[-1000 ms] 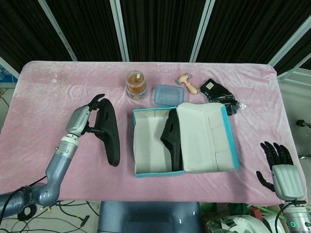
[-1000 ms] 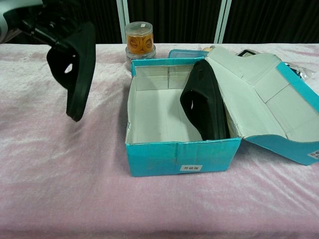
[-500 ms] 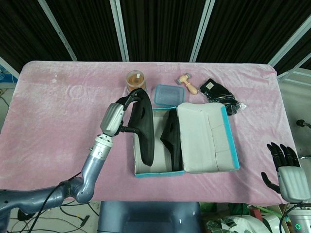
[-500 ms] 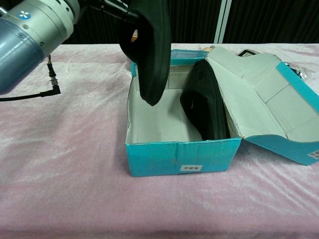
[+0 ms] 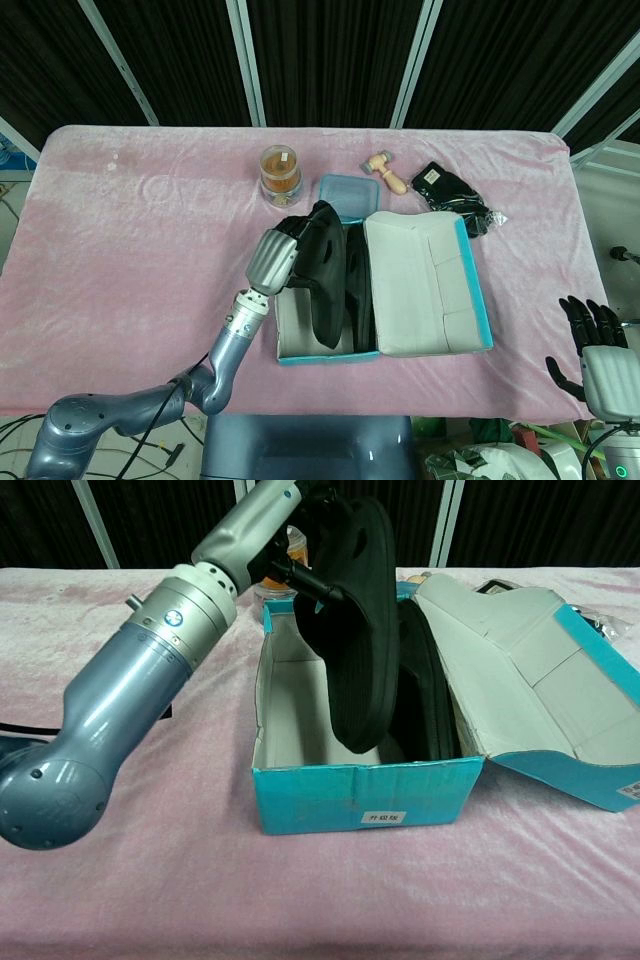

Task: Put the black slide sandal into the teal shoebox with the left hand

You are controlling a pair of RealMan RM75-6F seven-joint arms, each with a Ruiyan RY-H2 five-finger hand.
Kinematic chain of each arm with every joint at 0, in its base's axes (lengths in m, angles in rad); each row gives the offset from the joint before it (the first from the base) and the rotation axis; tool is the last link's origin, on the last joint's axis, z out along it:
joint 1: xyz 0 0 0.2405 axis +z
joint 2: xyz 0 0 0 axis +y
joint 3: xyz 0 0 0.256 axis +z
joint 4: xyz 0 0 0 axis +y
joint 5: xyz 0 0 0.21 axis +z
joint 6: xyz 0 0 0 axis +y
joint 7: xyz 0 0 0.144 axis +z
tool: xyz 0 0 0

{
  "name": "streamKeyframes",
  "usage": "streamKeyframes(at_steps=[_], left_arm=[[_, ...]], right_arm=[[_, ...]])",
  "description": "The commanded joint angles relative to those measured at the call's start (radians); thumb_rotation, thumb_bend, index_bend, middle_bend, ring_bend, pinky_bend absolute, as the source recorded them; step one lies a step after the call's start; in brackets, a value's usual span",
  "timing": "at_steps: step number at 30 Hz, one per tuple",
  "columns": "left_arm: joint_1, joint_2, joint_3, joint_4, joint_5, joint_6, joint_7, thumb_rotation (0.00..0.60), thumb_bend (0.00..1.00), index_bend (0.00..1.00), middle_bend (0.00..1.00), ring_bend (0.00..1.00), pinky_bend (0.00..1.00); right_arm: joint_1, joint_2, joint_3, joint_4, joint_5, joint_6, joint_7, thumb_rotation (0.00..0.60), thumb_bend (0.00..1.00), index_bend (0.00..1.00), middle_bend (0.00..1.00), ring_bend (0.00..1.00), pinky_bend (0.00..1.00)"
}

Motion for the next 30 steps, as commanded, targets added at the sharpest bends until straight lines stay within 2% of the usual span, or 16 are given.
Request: streamKeyframes(at_steps=[1,5,9,15,24,27,29,30], left_arm=[[-0.006,-0.027,0.014,0.032,0.01,-0.006,-0.023,0.6,0.0,0.05,0.47,0.27,0.3],[0.0,-0.04,0.013,0.041,-0.001,-0.008,0.02,0.6,0.0,0.04,0.49,0.28,0.3],[0.006,-0.033,0.019,0.012,-0.026,-0.056,0.074,0.6,0.0,0.03,0.49,0.29,0.31],[0.006,-0.007,0.021,-0.041,-0.09,-0.162,0.212,0.6,0.0,0.02,0.49,0.29,0.31],[0.017,0.023,0.019,-0.094,-0.191,-0.253,0.413,0.6,0.0,0.0,0.48,0.29,0.31],[0.02,0.029,0.013,-0.113,-0.223,-0.264,0.469,0.6,0.0,0.0,0.45,0.29,0.31],[0.023,0.035,0.01,-0.123,-0.245,-0.27,0.51,0.6,0.0,0.0,0.4,0.26,0.29],[0.024,0.039,0.009,-0.128,-0.256,-0.273,0.533,0.6,0.0,0.0,0.33,0.22,0.27]], right_arm=[[0.0,0.0,0.001,0.001,0.001,-0.002,0.0,0.6,0.24,0.03,0.06,0.0,0.06],[0.003,-0.004,0.001,0.004,0.003,-0.008,0.002,0.6,0.24,0.03,0.06,0.0,0.06],[0.004,-0.005,0.001,0.005,0.002,-0.011,0.003,0.6,0.24,0.03,0.06,0.0,0.06],[0.0,-0.004,0.001,0.005,0.001,-0.006,0.004,0.6,0.24,0.03,0.06,0.0,0.06],[-0.001,-0.005,-0.001,0.006,0.004,-0.01,0.004,0.6,0.24,0.03,0.06,0.0,0.06],[0.001,-0.006,-0.001,0.005,0.003,-0.013,0.0,0.6,0.24,0.03,0.06,0.0,0.06],[0.001,-0.006,0.0,0.004,0.003,-0.014,-0.002,0.6,0.24,0.03,0.06,0.0,0.06],[0.001,-0.006,0.0,0.003,0.003,-0.014,-0.002,0.6,0.24,0.03,0.06,0.0,0.06]])
